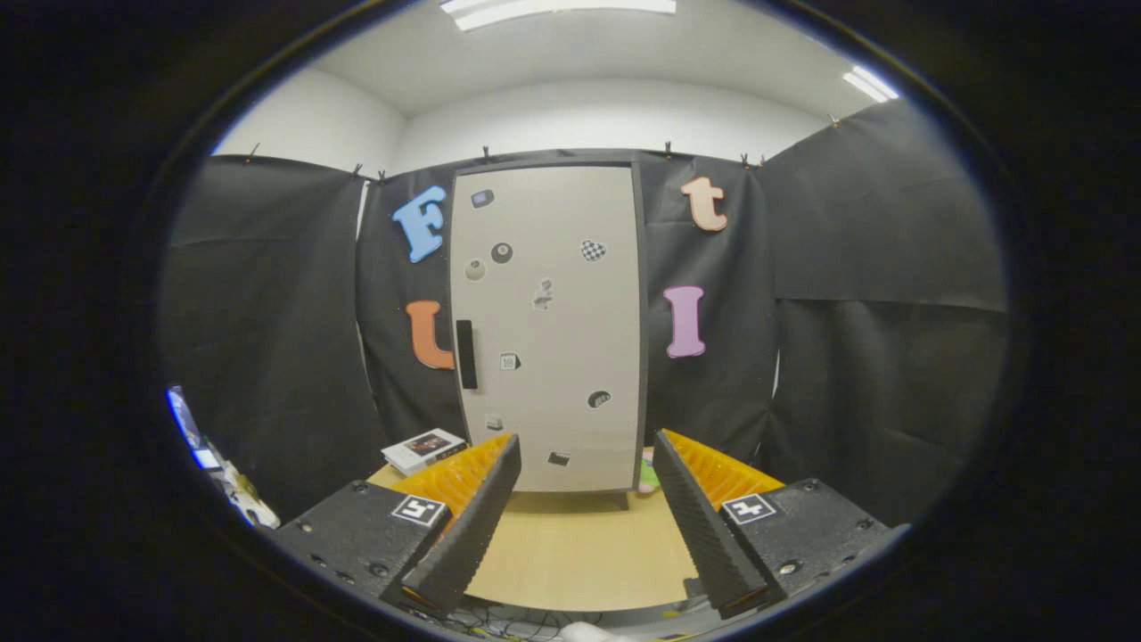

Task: Open the shoe cabinet door, grab the shoes and put them into the shoe cabinet, then close the shoe cabinet door.

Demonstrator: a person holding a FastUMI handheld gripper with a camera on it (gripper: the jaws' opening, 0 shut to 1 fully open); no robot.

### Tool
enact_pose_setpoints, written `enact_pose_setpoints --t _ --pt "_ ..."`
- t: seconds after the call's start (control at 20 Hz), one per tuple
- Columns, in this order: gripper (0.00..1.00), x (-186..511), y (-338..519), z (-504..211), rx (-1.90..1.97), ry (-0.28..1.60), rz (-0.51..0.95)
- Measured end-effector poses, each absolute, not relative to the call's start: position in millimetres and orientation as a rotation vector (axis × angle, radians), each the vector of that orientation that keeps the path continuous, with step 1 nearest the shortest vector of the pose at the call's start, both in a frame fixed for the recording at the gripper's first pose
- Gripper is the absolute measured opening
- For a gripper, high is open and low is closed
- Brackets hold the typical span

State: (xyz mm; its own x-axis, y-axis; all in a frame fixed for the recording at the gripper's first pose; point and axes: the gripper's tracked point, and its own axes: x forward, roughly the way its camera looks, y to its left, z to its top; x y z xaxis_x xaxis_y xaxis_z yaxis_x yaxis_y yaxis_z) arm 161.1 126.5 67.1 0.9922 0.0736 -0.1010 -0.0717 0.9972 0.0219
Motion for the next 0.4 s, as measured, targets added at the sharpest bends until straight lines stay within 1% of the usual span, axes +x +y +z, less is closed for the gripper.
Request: enact_pose_setpoints --t 0.4 --pt "0.98 164.0 126.7 63.3 0.017 0.112 0.073"
